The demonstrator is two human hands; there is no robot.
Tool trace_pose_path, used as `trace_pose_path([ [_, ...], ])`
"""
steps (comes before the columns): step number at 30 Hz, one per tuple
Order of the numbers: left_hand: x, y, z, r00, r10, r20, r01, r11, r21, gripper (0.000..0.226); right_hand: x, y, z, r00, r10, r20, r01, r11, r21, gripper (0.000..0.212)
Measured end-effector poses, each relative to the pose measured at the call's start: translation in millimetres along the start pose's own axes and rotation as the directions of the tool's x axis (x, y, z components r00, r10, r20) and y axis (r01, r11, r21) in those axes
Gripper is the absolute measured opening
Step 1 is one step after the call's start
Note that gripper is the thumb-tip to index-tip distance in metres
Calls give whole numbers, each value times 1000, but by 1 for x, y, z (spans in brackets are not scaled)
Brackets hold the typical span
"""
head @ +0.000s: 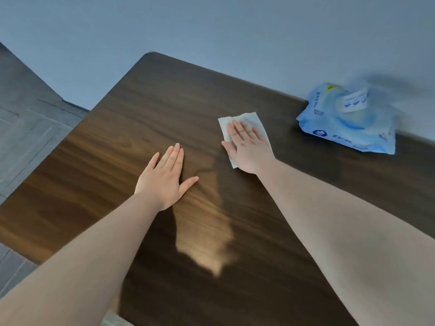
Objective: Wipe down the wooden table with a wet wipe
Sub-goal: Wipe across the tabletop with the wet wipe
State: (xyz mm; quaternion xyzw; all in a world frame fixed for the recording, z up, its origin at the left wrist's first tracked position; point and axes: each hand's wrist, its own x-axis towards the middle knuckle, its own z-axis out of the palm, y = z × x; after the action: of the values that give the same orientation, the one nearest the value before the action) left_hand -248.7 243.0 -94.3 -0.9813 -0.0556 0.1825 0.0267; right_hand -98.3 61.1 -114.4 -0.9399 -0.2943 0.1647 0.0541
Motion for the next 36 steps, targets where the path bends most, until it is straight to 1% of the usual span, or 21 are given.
trace_pose_path([
  [4, 6, 70, -10, 991, 135, -24, -135, 991, -3, 87, -74, 82, 2, 986, 169, 3, -169, 986, 14, 61],
  [8, 14, 161, -24, 950, 312, -2, -312, 950, -20, 86, -151, 164, 6, 932, 363, -2, -363, 931, 24, 60],
  [13, 19, 268, -39, 888, 459, 34, -459, 888, 2, 81, -248, 257, 14, 817, 576, -23, -573, 815, 90, 60],
  [17, 18, 336, -42, 850, 525, 48, -526, 850, 11, 84, -319, 317, 23, 699, 714, -37, -703, 696, 144, 61],
  [21, 14, 392, -37, 824, 560, 85, -565, 823, 52, 87, -375, 366, 33, 599, 800, -21, -786, 593, 173, 62],
  [24, 12, 416, -30, 840, 535, 96, -541, 838, 68, 91, -406, 392, 37, 546, 838, -17, -822, 539, 183, 63],
  [28, 10, 422, -26, 865, 495, 77, -501, 861, 89, 94, -430, 410, 38, 500, 866, -11, -848, 492, 196, 62],
  [32, 7, 424, -28, 873, 477, 101, -486, 867, 107, 95, -436, 412, 37, 483, 876, 0, -851, 469, 235, 61],
  [36, 6, 424, -28, 876, 473, 95, -481, 871, 100, 95, -442, 403, 41, 478, 878, 6, -853, 463, 241, 62],
])
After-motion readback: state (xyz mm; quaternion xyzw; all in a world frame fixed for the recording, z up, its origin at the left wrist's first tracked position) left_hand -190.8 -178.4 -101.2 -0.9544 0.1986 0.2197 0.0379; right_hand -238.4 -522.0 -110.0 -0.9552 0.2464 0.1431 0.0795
